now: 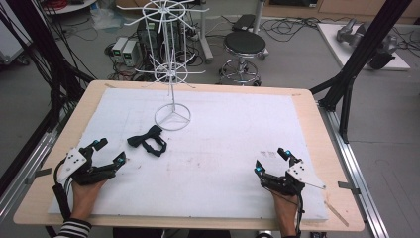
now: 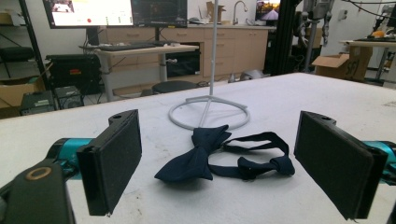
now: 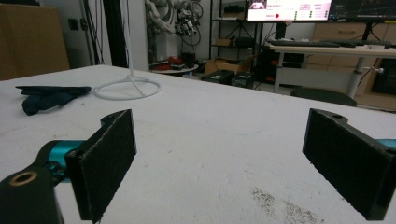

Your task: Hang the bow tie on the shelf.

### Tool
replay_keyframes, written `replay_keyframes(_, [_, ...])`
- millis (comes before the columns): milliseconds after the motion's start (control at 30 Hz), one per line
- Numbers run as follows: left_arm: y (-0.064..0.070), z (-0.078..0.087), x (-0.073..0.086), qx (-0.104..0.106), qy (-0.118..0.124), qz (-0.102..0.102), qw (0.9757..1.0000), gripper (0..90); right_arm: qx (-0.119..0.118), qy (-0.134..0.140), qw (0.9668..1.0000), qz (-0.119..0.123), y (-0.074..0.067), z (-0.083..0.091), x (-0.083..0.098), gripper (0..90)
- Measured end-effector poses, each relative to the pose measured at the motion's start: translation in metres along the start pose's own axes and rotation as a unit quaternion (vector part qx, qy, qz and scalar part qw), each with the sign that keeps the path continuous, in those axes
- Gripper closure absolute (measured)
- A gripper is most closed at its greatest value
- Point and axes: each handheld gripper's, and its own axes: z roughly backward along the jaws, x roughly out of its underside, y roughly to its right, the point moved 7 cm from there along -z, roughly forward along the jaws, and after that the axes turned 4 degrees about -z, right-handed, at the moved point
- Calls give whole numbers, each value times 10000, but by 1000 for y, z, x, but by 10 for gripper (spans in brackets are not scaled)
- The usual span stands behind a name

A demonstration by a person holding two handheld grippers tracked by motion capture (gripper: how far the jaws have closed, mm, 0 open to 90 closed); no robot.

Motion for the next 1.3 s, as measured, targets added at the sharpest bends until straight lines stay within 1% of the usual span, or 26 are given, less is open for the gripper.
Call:
replay_keyframes(233, [0, 0, 0, -37, -17, -34, 10000, 153, -8, 30, 10000, 10, 0, 0, 0, 88])
replay_keyframes(367, [-1, -1, 0, -22, -57, 1, 10000, 150, 25, 25, 10000, 88, -1, 0, 0, 88])
replay_keyframes(467, [-1, -1, 0, -37, -71, 13, 10000, 151, 51, 29, 9999, 96, -2, 0, 0, 88])
replay_keyframes(600, [-2, -3, 1, -24, -201, 50, 9998, 150, 37, 4, 10000, 83, -2, 0, 0, 88])
replay_keyframes(633, [-2, -3, 1, -24, -201, 50, 9998, 150, 37, 4, 10000, 83, -2, 0, 0, 88])
replay_keyframes(667, [-2, -5, 2, -19, -270, 73, 9996, 150, 42, -4, 10000, 65, -2, 0, 0, 88])
replay_keyframes(767, [-2, -6, 2, -15, -362, 44, 9993, 150, 29, 1, 9999, 99, -2, 0, 0, 88])
replay_keyframes(800, [-2, -8, 2, -1, -478, -7, 9989, 150, 27, 0, 9999, 107, -2, 0, 0, 88])
replay_keyframes(867, [-2, -9, 1, 3, -603, -76, 9982, 150, 31, -2, 9999, 109, -2, 0, 0, 88])
replay_keyframes(1000, [-5, -12, -3, 3, -789, -118, 9968, 150, 40, -7, 10000, 77, -2, 0, 0, 88])
replay_keyframes(1067, [-7, -14, -6, 12, -908, -191, 9957, 150, 39, -2, 10000, 84, -2, 0, 0, 88])
replay_keyframes(1100, [-7, -14, -6, 12, -908, -191, 9957, 150, 39, -1, 10000, 75, -2, 0, 0, 87])
replay_keyframes(1133, [-7, -16, -9, 55, -1060, -295, 9939, 150, 37, -2, 10000, 79, -2, 0, 0, 88])
replay_keyframes(1167, [-8, -17, -9, 72, -1120, -334, 9931, 150, 34, -7, 10000, 67, -2, 0, 0, 88])
replay_keyframes(1200, [-8, -19, -11, 121, -1208, -376, 9919, 150, 40, 18, 9999, 108, -1, 0, 0, 88])
replay_keyframes(1233, [-8, -21, -12, 123, -1282, -404, 9908, 150, 28, -4, 10000, 58, -2, 0, 0, 88])
replay_keyframes(1300, [-9, -24, -14, 151, -1435, -421, 9886, 148, 36, 21, 9999, 98, -1, 0, 0, 88])
